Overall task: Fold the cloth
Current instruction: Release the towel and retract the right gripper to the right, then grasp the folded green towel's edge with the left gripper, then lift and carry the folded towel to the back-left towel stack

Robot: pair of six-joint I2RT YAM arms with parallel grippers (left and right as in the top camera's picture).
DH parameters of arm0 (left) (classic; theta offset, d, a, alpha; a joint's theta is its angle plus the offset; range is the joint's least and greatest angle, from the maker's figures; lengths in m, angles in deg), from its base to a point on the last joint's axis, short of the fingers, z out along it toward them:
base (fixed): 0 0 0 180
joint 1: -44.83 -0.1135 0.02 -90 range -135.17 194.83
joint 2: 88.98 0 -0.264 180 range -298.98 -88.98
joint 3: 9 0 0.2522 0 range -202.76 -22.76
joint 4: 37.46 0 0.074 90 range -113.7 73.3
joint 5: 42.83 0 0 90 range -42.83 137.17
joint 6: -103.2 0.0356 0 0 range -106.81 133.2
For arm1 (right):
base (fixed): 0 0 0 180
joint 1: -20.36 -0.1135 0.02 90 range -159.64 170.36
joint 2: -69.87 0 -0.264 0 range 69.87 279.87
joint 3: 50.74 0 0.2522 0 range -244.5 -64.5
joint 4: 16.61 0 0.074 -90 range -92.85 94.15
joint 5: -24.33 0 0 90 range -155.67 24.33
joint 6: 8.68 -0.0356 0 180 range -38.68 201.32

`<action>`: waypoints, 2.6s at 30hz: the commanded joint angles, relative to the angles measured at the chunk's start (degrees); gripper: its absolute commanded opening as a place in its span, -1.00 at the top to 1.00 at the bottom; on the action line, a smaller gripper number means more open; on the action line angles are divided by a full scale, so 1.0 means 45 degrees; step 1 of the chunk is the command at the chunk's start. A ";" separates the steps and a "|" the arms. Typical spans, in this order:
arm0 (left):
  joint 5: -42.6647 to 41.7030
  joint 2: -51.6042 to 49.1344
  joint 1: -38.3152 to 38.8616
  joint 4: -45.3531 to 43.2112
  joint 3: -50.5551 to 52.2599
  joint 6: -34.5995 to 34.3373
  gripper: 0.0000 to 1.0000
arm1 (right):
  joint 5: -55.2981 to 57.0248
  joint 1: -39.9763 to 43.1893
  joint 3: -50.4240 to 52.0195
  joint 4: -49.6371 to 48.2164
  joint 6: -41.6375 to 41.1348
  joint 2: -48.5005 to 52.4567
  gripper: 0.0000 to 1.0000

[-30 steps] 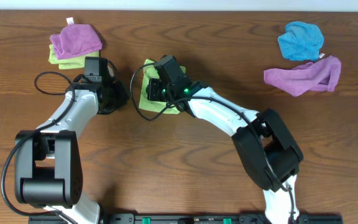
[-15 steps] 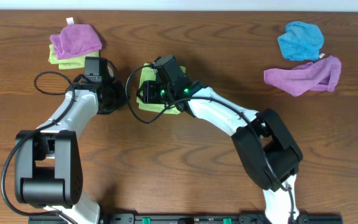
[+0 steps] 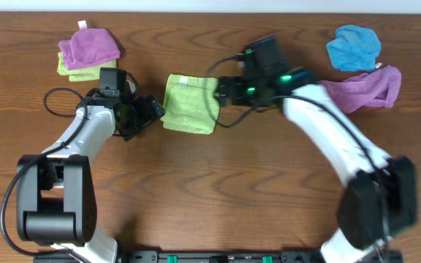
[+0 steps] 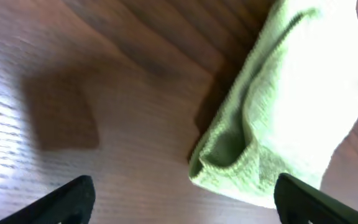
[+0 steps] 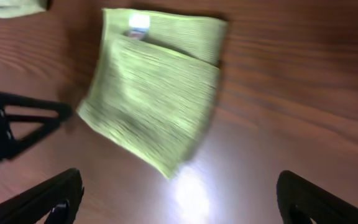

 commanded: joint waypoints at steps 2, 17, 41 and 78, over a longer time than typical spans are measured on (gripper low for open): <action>-0.0889 0.0272 -0.0063 0.0321 0.0029 -0.0083 -0.92 | 0.1059 0.0719 -0.0151 0.1875 0.2205 -0.1617 -0.99; -0.0476 0.0272 0.2045 -0.0665 0.0029 -0.1987 -0.90 | 0.1001 0.4371 0.6737 0.3526 0.3138 -1.1264 -0.98; 0.1098 0.0267 0.2429 -0.2059 0.1447 -0.6164 -0.91 | 0.2113 0.5149 0.7436 0.3813 0.1365 -1.4265 -0.99; 0.1977 -0.1676 0.3429 -0.7354 0.1948 -0.4726 0.89 | 0.2113 0.5149 0.7436 0.3813 0.1365 -1.4265 -0.99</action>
